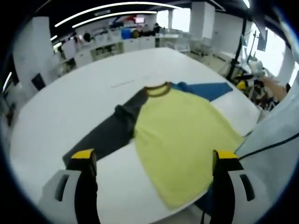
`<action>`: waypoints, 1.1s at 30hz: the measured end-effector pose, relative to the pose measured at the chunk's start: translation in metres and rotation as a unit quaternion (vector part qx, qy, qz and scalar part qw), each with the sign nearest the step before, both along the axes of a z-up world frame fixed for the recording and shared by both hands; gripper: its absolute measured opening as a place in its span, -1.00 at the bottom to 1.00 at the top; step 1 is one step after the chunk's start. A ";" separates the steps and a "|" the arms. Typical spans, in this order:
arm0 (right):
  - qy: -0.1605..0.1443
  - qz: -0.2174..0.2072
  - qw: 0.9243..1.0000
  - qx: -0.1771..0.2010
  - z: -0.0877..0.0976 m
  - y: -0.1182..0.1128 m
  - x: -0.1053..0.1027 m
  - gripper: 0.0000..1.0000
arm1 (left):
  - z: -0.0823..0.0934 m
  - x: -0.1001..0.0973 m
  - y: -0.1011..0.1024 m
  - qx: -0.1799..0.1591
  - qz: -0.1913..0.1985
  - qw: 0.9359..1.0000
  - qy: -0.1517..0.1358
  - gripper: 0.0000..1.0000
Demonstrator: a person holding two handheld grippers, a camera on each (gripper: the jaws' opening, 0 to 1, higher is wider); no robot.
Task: Fold the garment on the visible template until the final outline fits inside the template.
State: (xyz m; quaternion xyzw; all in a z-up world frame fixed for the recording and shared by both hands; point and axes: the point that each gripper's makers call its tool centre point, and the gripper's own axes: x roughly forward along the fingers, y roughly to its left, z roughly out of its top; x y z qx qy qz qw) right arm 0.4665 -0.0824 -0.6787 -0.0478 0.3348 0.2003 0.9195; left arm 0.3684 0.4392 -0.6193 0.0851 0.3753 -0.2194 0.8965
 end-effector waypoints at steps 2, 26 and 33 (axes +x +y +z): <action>0.016 -0.009 1.000 0.004 -0.004 -0.007 0.001 0.78 | 0.001 0.001 -0.001 -0.002 -0.001 1.000 -0.002 0.99; 0.115 -0.112 0.987 0.005 -0.035 -0.065 0.023 0.02 | 0.003 0.008 -0.007 -0.003 -0.012 1.000 -0.003 0.99; 0.131 -0.145 0.981 -0.015 -0.055 -0.098 0.033 -0.25 | 0.003 0.008 -0.007 -0.002 -0.013 1.000 -0.002 0.99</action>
